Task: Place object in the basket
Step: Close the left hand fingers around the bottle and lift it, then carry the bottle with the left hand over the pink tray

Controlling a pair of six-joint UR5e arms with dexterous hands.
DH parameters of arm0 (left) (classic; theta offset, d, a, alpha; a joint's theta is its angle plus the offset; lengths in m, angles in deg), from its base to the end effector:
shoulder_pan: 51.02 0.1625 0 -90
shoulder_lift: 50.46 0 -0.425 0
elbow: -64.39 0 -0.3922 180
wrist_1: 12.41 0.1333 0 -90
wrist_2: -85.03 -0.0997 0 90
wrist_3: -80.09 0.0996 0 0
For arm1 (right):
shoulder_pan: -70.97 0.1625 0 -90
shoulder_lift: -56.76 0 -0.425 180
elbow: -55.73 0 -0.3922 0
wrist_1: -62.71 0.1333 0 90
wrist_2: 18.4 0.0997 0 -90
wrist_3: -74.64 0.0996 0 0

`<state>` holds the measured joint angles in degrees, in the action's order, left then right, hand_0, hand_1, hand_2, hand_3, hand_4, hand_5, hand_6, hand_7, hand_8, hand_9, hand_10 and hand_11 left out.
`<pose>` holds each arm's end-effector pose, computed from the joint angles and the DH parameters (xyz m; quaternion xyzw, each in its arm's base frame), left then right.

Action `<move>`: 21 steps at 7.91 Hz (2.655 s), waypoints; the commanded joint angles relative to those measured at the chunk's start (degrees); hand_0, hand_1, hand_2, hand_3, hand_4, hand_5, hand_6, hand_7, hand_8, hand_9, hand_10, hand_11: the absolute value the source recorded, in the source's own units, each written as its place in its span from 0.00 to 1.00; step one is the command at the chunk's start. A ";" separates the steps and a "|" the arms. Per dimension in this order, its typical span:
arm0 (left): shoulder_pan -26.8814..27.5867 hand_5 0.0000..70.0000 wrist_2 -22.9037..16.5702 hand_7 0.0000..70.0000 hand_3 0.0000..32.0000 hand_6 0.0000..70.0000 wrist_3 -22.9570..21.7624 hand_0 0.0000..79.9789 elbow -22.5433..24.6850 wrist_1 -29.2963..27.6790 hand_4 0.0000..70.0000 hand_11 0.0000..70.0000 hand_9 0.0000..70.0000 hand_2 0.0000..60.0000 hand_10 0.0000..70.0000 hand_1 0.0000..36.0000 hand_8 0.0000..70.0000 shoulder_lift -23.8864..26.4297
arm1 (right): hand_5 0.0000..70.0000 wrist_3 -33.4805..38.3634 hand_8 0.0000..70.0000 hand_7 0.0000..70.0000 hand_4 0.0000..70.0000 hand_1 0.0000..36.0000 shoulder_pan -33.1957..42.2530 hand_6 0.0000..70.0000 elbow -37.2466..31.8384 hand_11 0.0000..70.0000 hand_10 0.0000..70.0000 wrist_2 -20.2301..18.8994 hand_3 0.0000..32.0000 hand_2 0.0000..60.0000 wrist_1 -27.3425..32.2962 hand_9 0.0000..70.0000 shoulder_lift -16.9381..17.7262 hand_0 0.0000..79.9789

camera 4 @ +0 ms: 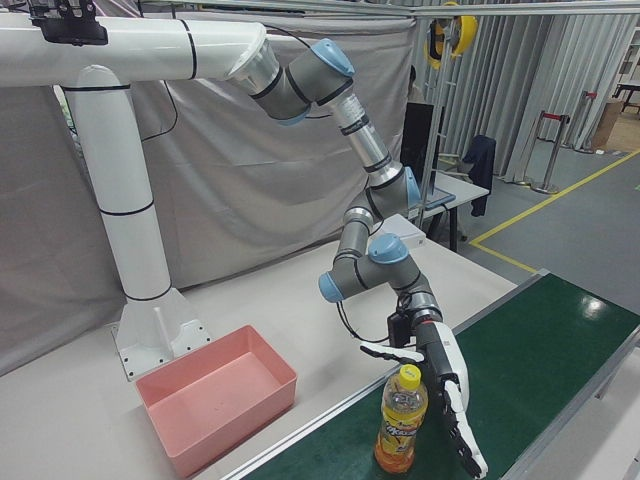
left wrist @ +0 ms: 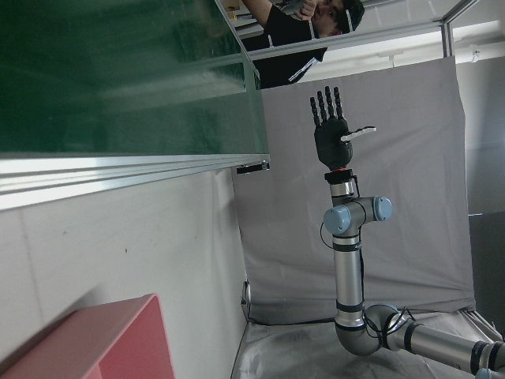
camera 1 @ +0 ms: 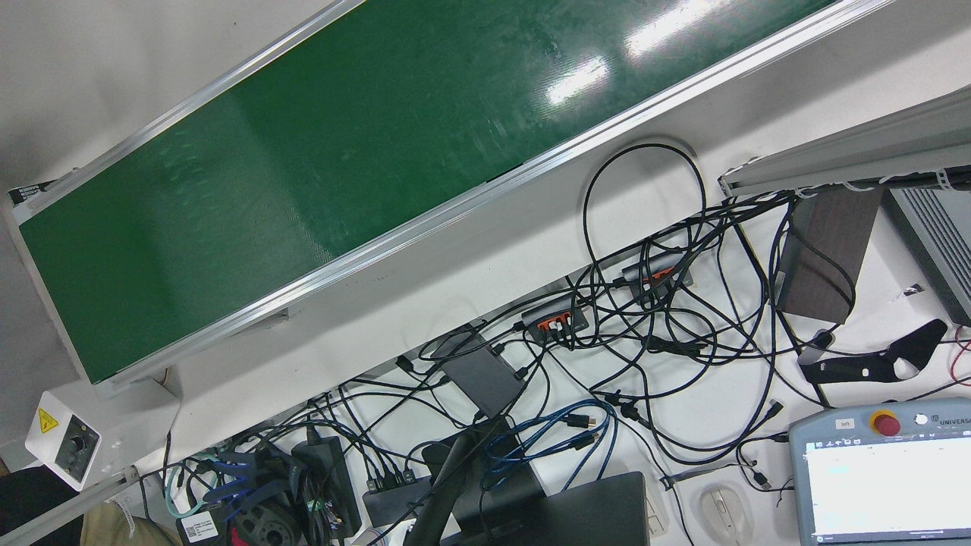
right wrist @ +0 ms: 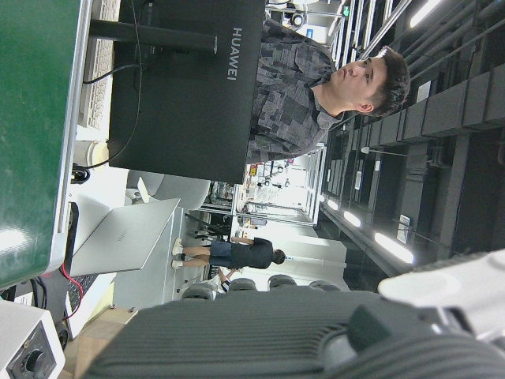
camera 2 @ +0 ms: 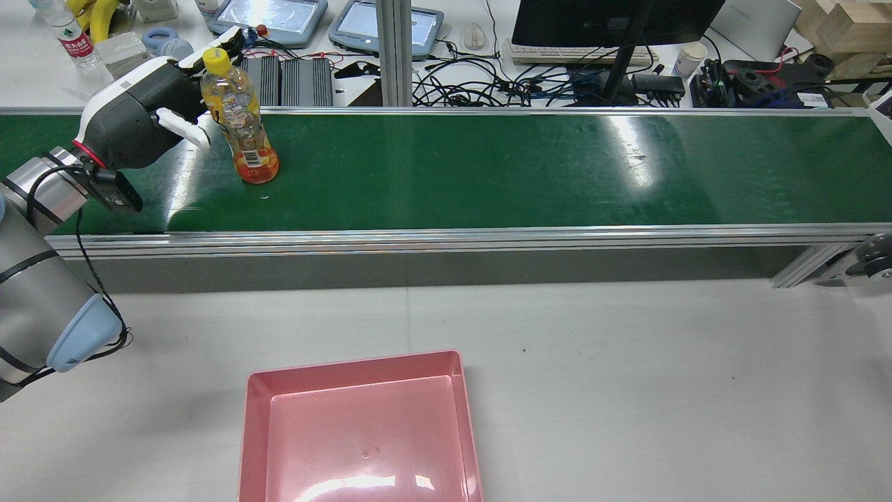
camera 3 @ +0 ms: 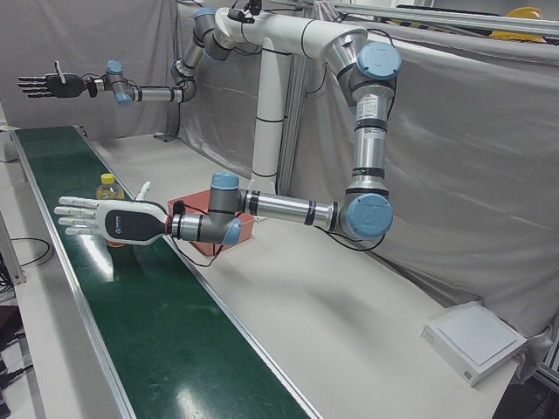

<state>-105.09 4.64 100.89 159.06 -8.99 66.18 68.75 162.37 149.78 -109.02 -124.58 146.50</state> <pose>0.2653 -0.6217 0.3808 -0.0696 0.8519 -0.4864 0.1811 0.1441 -0.4839 0.6628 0.0399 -0.6873 0.7245 0.0321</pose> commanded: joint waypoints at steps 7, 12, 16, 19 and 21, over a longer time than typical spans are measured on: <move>0.01 1.00 4.28 1.00 0.00 0.97 -0.15 0.64 7.58 10.44 0.55 1.00 1.00 1.00 1.00 1.00 1.00 1.57 | 0.00 0.00 0.00 0.00 0.00 0.00 0.00 0.00 0.09 0.00 0.00 0.00 0.00 0.00 0.00 0.00 0.00 0.00; 6.06 1.00 3.93 1.00 0.00 0.91 0.55 0.64 27.20 20.13 0.53 1.00 1.00 1.00 1.00 1.00 0.97 -5.10 | 0.00 0.00 0.00 0.00 0.00 0.00 0.00 0.00 0.09 0.00 0.00 0.00 0.00 0.00 0.00 0.00 0.00 0.00; 12.91 1.00 3.93 1.00 0.00 0.85 4.93 0.66 31.69 22.84 0.49 1.00 1.00 1.00 1.00 0.97 0.94 -6.16 | 0.00 0.00 0.00 0.00 0.00 0.00 0.00 0.00 0.09 0.00 0.00 0.00 0.00 0.00 0.00 0.00 0.00 0.00; 17.13 1.00 3.93 1.00 0.00 0.83 7.67 0.65 37.86 24.79 0.49 1.00 1.00 1.00 1.00 0.94 0.92 -12.39 | 0.00 0.00 0.00 0.00 0.00 0.00 0.00 0.00 0.09 0.00 0.00 0.00 0.00 0.00 0.00 0.00 0.00 0.00; 20.74 1.00 4.02 1.00 0.00 0.81 10.11 0.66 39.87 25.14 0.48 1.00 1.00 1.00 1.00 0.92 0.91 -14.16 | 0.00 0.00 0.00 0.00 0.00 0.00 0.00 0.00 0.09 0.00 0.00 0.00 0.00 0.00 0.00 0.00 0.00 0.00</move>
<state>-87.93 8.60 108.46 196.60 15.64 54.16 68.75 162.37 149.86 -109.02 -124.58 146.50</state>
